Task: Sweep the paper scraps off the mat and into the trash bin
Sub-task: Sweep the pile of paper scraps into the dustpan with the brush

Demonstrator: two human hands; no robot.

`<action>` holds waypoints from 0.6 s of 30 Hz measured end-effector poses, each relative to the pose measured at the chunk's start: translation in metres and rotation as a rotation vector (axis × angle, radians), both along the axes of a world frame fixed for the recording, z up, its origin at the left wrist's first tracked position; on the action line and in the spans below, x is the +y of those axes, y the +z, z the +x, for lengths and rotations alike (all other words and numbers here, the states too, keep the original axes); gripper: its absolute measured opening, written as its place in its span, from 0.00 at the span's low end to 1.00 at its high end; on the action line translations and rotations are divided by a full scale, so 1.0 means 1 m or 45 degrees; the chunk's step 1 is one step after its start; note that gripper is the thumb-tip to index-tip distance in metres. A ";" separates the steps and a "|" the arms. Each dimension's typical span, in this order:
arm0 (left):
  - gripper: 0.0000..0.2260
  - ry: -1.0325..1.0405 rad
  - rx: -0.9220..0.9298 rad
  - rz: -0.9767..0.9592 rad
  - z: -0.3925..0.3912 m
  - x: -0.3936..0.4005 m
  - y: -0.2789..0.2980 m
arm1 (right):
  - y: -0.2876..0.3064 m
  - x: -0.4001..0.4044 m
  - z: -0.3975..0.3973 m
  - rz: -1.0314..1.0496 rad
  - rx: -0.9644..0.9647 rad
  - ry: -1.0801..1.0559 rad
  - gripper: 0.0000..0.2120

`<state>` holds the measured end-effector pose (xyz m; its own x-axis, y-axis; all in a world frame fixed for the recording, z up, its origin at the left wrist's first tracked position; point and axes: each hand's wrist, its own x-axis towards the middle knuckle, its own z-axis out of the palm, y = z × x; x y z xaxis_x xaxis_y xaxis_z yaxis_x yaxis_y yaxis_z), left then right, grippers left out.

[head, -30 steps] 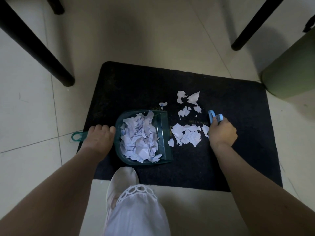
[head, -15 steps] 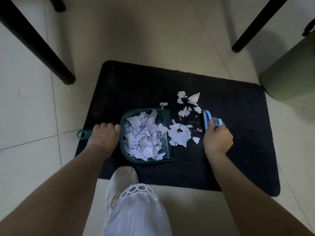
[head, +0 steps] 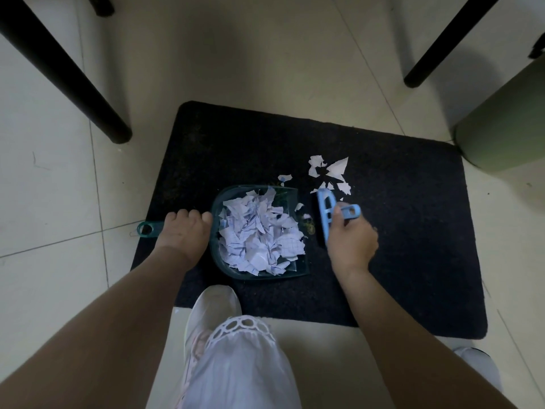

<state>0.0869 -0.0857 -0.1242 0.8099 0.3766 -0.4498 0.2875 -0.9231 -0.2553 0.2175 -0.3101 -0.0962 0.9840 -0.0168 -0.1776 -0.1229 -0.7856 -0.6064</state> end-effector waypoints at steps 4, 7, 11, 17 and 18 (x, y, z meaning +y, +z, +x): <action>0.14 0.010 0.005 -0.012 0.000 -0.002 -0.001 | 0.001 -0.027 0.029 -0.177 -0.139 -0.214 0.12; 0.13 0.013 0.008 -0.015 0.001 -0.003 0.000 | -0.005 -0.047 0.041 -0.292 -0.079 -0.296 0.14; 0.14 0.017 0.006 -0.014 0.005 -0.006 0.001 | -0.013 -0.042 0.035 -0.313 0.017 -0.222 0.15; 0.13 -0.015 -0.015 -0.023 0.017 -0.021 0.001 | -0.013 -0.027 0.018 -0.095 0.042 -0.161 0.13; 0.14 -0.019 -0.014 -0.026 0.018 -0.023 0.002 | -0.010 -0.029 0.020 -0.053 0.016 -0.198 0.12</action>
<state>0.1050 -0.1084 -0.1227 0.8202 0.3552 -0.4484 0.2761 -0.9323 -0.2335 0.2380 -0.3393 -0.1062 0.9666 -0.1762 -0.1861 -0.2524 -0.7808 -0.5715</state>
